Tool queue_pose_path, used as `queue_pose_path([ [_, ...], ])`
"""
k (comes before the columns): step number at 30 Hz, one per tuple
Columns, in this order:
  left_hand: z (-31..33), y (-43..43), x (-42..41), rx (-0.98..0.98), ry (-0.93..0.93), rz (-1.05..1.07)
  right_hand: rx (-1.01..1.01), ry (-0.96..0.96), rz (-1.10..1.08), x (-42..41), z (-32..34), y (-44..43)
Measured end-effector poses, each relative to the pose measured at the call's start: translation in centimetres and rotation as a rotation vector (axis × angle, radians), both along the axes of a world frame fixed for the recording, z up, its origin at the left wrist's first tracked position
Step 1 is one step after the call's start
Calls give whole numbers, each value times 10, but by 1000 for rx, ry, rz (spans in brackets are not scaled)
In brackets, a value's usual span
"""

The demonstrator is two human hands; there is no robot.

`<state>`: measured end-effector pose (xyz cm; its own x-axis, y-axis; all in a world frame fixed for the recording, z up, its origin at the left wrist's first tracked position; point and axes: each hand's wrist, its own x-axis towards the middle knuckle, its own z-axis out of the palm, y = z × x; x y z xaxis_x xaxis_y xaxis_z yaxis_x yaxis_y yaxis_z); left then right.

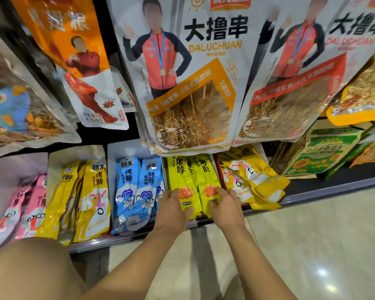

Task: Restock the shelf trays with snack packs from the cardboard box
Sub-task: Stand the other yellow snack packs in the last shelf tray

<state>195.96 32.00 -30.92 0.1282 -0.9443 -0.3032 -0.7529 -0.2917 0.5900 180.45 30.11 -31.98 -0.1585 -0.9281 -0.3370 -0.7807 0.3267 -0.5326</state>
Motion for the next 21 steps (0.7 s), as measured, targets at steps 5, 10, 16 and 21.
queue_pose_path([
  [5,1,1,4,6,-56,-37,-44,4,5,-2,3,1],
  [10,10,2,12,-7,-46,-31,-77,86,36,-2,16,5],
  [16,22,17,41,-25,-67,-24,-220,236,156,13,32,9],
  [21,17,31,86,-29,-195,14,-346,198,290,53,36,13],
])
